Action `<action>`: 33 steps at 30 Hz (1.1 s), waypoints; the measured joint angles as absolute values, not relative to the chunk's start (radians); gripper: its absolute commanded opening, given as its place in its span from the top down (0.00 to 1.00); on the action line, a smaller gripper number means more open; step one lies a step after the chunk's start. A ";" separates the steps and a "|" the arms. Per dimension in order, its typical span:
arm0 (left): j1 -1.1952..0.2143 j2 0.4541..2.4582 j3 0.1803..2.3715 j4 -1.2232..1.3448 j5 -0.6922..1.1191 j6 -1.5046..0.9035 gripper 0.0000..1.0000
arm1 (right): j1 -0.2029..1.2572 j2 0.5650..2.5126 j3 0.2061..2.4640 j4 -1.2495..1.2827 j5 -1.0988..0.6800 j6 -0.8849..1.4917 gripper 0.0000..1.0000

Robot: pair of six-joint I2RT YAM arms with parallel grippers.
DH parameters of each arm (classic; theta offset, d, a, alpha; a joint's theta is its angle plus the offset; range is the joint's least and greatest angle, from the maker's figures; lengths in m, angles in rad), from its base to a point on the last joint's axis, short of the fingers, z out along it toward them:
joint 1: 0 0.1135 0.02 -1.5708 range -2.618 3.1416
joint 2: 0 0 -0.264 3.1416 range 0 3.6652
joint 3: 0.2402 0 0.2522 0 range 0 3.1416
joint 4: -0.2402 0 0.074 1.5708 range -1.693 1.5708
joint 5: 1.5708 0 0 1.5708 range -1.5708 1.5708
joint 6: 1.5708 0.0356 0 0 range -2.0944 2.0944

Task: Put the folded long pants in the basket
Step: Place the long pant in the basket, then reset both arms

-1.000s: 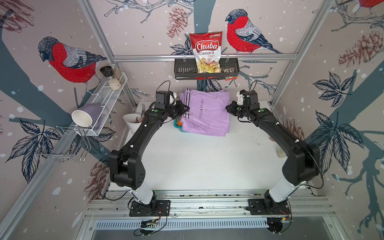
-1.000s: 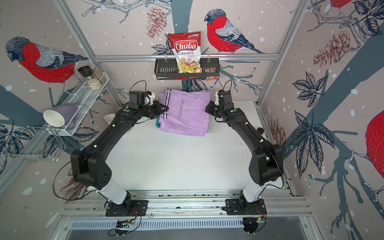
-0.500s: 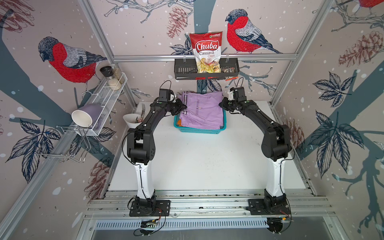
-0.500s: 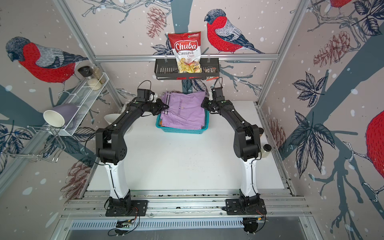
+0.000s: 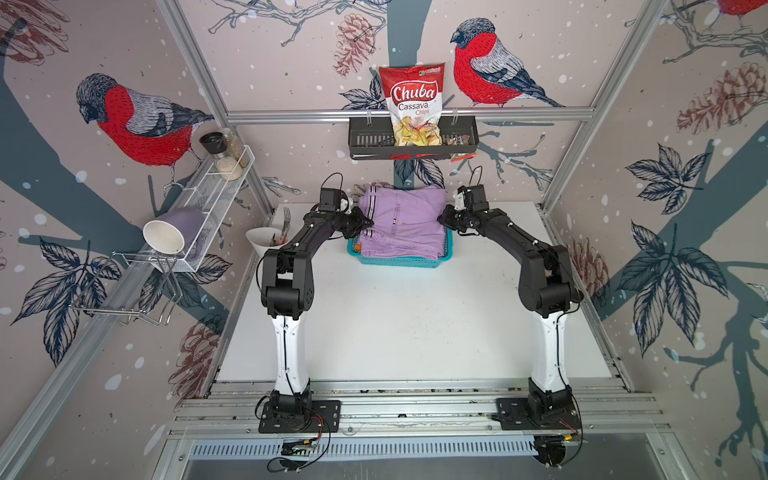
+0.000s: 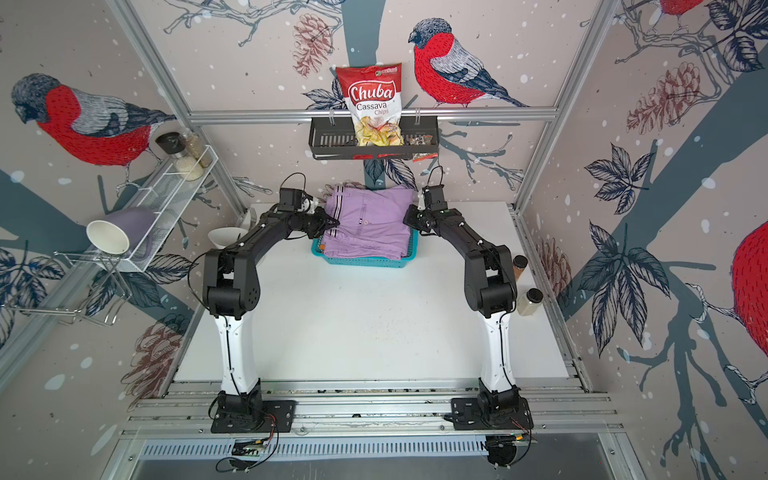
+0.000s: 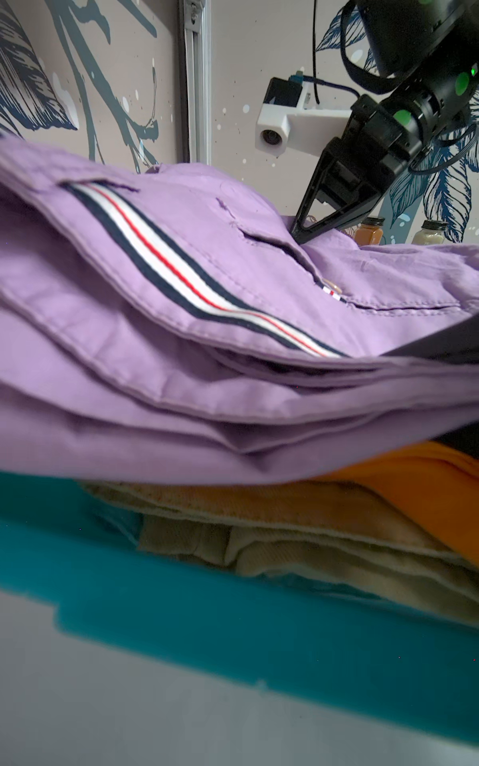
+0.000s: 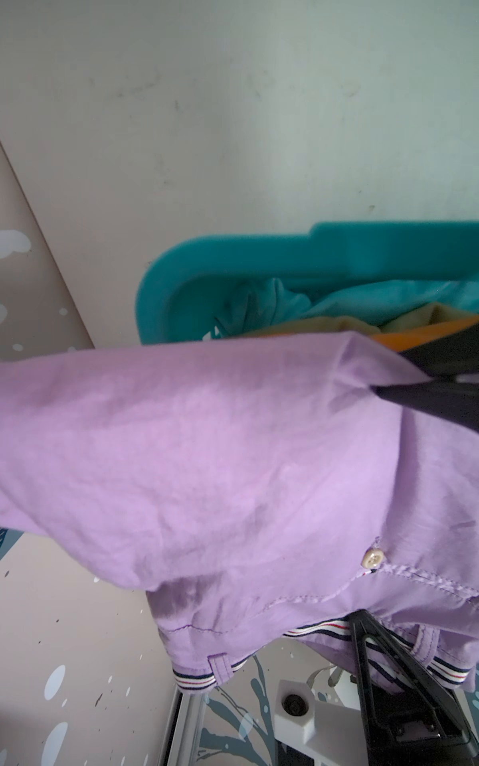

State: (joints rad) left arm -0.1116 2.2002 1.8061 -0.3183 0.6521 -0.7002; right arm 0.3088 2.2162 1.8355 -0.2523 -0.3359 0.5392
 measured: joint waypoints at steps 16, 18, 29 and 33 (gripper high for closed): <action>-0.102 1.924 1.577 -0.282 0.480 -0.733 0.05 | 0.319 1.933 1.551 -0.155 -0.238 0.575 0.22; -0.102 1.871 1.551 -0.278 0.458 -0.732 0.05 | 0.313 1.871 1.505 -0.143 -0.227 0.576 0.18; -0.101 1.403 1.020 -0.081 0.149 -0.666 0.05 | 0.170 1.386 0.875 0.130 -0.079 0.566 0.00; -0.101 1.239 0.759 0.076 -0.087 -0.563 0.05 | 0.174 1.198 0.656 0.284 0.113 0.474 0.00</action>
